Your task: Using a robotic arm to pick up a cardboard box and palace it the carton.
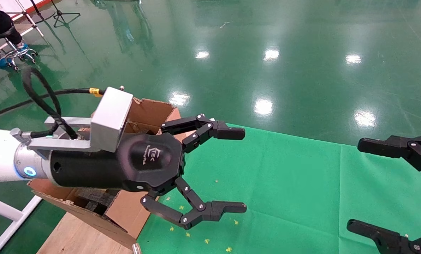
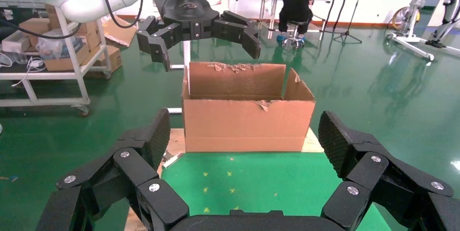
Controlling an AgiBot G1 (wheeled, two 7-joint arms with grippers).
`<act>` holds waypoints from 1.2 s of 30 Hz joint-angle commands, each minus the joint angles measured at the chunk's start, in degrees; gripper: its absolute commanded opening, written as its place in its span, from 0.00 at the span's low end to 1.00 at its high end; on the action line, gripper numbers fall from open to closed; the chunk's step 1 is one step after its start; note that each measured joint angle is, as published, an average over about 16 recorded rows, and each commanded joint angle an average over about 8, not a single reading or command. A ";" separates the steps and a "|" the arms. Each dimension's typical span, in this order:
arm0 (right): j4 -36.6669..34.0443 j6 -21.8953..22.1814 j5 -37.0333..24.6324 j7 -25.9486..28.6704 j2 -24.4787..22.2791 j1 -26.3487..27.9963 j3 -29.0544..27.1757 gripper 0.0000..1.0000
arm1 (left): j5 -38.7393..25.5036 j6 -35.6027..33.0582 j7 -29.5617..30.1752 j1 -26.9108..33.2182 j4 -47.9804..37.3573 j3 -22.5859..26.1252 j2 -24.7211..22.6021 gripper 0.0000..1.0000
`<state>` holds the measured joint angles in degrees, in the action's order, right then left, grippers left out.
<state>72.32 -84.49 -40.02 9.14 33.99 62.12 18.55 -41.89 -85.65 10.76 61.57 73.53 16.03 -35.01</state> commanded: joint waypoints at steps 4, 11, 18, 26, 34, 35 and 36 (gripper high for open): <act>0.00 0.00 0.00 0.00 0.00 0.00 0.00 1.00 | 0.00 0.00 0.00 0.00 0.00 0.00 0.00 1.00; 0.00 0.00 0.00 0.00 0.00 0.00 0.00 1.00 | 0.00 0.00 0.00 0.00 0.00 0.00 0.00 1.00; 0.00 0.00 0.00 0.00 0.00 0.00 0.00 1.00 | 0.00 0.00 0.00 0.00 0.00 0.00 0.00 1.00; 0.00 0.00 0.00 0.00 0.00 0.00 0.00 1.00 | 0.00 0.00 0.00 0.00 0.00 0.00 0.00 1.00; 0.00 0.00 0.00 0.00 0.00 0.00 0.00 1.00 | 0.00 0.00 0.00 0.00 0.00 0.00 0.00 1.00; 0.00 0.00 0.00 0.00 0.00 0.00 0.00 1.00 | 0.00 0.00 0.00 0.00 0.00 0.00 0.00 1.00; 0.00 0.00 0.00 0.00 0.00 0.00 0.00 1.00 | 0.00 0.00 0.00 0.00 0.00 0.00 0.00 1.00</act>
<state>72.32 -84.49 -40.02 9.14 33.99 62.12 18.55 -41.90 -85.65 10.76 61.57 73.53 16.03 -35.01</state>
